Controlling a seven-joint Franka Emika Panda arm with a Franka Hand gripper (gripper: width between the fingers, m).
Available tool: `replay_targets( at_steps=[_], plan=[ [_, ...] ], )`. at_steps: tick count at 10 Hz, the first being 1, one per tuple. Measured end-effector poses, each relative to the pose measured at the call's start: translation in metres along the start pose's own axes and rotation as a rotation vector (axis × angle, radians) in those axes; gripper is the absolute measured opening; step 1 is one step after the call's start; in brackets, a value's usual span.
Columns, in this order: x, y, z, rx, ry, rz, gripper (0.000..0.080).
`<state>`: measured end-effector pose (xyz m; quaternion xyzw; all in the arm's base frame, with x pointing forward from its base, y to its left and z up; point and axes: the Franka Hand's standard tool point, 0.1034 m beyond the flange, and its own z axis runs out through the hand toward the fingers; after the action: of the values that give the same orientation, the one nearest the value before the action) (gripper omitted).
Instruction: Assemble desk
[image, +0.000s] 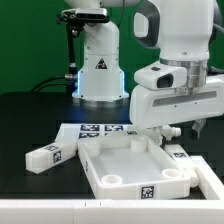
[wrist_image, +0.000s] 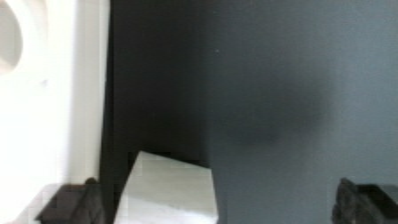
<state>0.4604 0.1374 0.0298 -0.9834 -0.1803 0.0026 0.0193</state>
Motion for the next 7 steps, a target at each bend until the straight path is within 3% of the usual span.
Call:
replay_targets(
  at_steps=[7],
  plan=[
    [0.009,-0.019,0.002,0.001,0.03,-0.024,0.065]
  ],
)
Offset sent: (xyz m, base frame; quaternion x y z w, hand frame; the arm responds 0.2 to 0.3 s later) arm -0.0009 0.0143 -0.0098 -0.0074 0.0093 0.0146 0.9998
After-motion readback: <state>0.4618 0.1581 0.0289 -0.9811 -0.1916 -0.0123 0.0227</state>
